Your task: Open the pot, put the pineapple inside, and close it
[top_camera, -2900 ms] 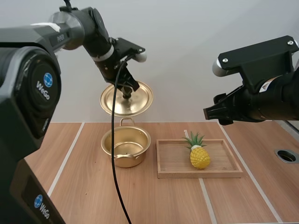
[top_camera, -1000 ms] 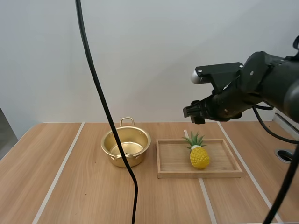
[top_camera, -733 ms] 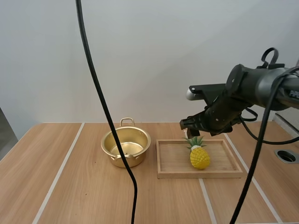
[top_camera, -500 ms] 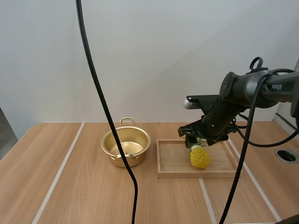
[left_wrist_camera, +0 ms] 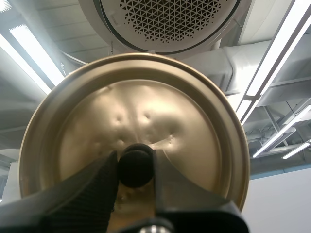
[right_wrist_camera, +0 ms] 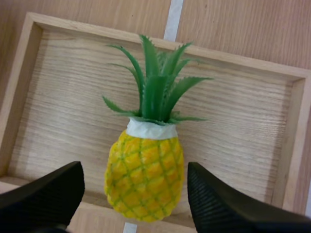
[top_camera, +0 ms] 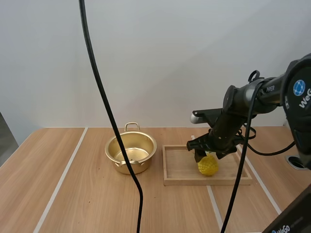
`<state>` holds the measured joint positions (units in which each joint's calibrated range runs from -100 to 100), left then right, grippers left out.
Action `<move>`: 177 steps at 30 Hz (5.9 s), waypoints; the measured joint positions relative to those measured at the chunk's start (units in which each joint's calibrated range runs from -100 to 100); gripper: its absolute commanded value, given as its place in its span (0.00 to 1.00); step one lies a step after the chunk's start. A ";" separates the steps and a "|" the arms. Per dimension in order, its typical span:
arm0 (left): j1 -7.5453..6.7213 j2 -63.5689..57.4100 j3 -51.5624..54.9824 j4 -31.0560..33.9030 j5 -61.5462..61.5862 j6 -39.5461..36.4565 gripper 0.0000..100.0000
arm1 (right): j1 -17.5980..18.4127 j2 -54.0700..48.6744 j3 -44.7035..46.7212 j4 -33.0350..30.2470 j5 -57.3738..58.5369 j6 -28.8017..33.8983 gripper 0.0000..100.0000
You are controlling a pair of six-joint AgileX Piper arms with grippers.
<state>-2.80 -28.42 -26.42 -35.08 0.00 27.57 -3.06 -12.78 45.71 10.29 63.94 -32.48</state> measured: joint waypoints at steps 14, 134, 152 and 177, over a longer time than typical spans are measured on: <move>0.00 0.00 0.00 0.00 0.00 0.00 0.00 | 0.00 8.43 0.00 -0.11 -6.85 -2.99 0.70; 0.00 -5.44 0.00 1.45 17.34 1.26 0.00 | 16.72 21.30 -21.37 22.19 -7.01 -36.38 1.00; 0.00 -5.44 0.26 1.45 35.54 1.26 0.00 | 9.92 -12.00 -21.37 21.81 -22.26 -28.02 1.00; 0.00 2.90 18.33 14.43 76.27 -3.02 0.00 | -3.44 -33.96 -21.37 3.90 -14.77 -14.70 1.00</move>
<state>-2.80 -25.52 -8.08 -20.65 76.27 24.55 -6.50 -46.74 24.34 14.19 49.18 -47.18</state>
